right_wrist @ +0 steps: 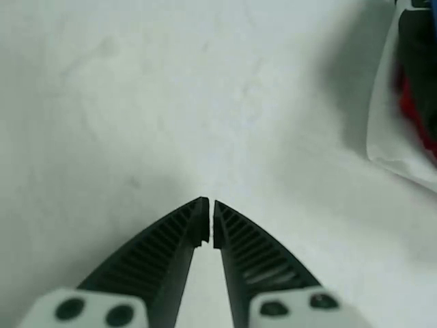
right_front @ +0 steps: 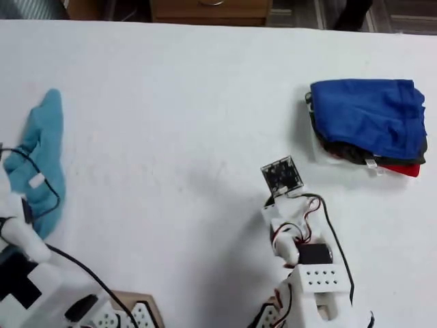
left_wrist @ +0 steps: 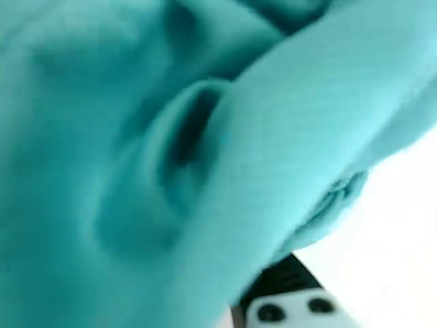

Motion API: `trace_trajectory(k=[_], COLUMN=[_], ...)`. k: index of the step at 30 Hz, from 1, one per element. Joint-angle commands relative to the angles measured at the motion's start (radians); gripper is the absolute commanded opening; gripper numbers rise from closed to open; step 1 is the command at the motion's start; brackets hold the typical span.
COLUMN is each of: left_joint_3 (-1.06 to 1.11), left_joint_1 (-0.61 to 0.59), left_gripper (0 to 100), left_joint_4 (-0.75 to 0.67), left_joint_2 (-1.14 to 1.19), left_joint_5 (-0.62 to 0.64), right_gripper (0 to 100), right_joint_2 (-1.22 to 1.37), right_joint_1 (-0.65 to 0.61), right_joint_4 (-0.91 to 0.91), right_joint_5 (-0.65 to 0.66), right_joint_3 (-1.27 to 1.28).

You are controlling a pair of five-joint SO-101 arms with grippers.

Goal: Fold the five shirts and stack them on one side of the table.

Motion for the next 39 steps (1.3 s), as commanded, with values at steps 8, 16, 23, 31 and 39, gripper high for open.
trace_trajectory(k=[8,16,23,31,39], left_joint_3=[-0.341,-0.708,-0.958,-0.992,-1.087], left_joint_1=[0.474,0.918,1.128,1.172,0.939], left_gripper=[3,3,3,20,18], left_joint_4=[0.381,0.635,0.700,0.701,0.724], left_joint_2=[-0.006,-0.006,0.000,-0.005,0.000], left_joint_5=[0.244,0.348,0.356,0.353,0.351], right_gripper=[2.1,2.1,2.1,2.1,2.1], right_joint_2=[-0.012,-0.012,-0.013,-0.013,-0.013], right_joint_1=[-0.002,-0.002,-0.002,-0.002,-0.002], right_joint_4=[-0.018,-0.019,-0.019,-0.019,-0.019], right_joint_5=[0.000,-0.002,-0.002,-0.002,-0.002], right_joint_3=[-0.005,-0.005,-0.005,-0.005,-0.005])
